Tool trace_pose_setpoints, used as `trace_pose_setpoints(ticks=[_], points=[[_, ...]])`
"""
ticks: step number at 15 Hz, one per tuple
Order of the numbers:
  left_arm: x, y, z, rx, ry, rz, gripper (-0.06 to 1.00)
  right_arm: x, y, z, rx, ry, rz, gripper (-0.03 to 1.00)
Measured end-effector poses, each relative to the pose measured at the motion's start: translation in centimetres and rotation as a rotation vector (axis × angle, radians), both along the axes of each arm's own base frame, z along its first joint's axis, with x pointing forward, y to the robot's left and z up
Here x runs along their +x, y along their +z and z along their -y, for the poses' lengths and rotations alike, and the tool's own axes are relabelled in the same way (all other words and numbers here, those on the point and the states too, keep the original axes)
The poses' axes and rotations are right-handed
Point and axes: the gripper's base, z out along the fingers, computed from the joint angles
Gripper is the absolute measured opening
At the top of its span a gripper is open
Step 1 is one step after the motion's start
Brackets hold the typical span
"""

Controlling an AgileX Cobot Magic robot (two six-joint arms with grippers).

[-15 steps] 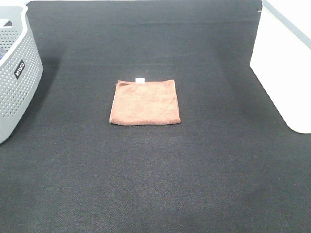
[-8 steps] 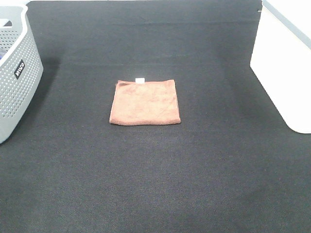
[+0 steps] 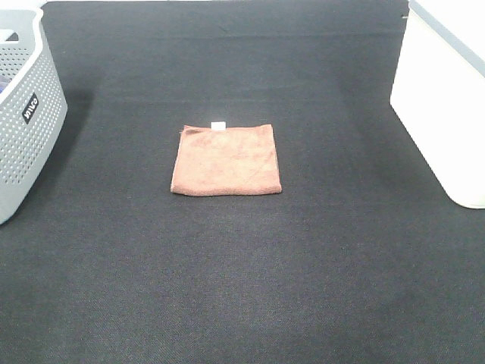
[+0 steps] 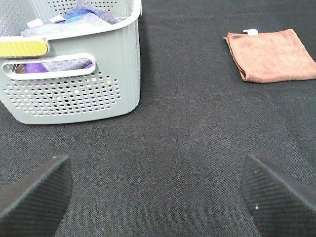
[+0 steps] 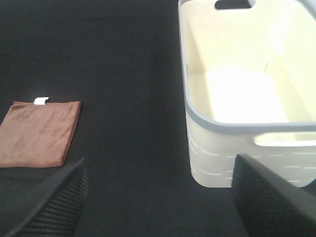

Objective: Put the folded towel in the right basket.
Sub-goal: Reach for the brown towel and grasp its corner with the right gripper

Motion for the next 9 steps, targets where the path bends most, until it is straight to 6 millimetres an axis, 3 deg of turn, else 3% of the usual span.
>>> trace_pose_setpoints(ticks=[2, 6, 9], points=[[0.0, 0.0, 0.0, 0.000, 0.000, 0.000, 0.88, 4.6, 0.3, -0.3, 0.029, 0.025, -0.102, 0.75], [0.0, 0.0, 0.0, 0.000, 0.000, 0.000, 0.88, 12.8, -1.6, -2.2, 0.142, 0.172, -0.366, 0.75], [0.0, 0.0, 0.0, 0.000, 0.000, 0.000, 0.88, 17.0, -3.8, -5.8, 0.091, 0.327, -0.459, 0.71]])
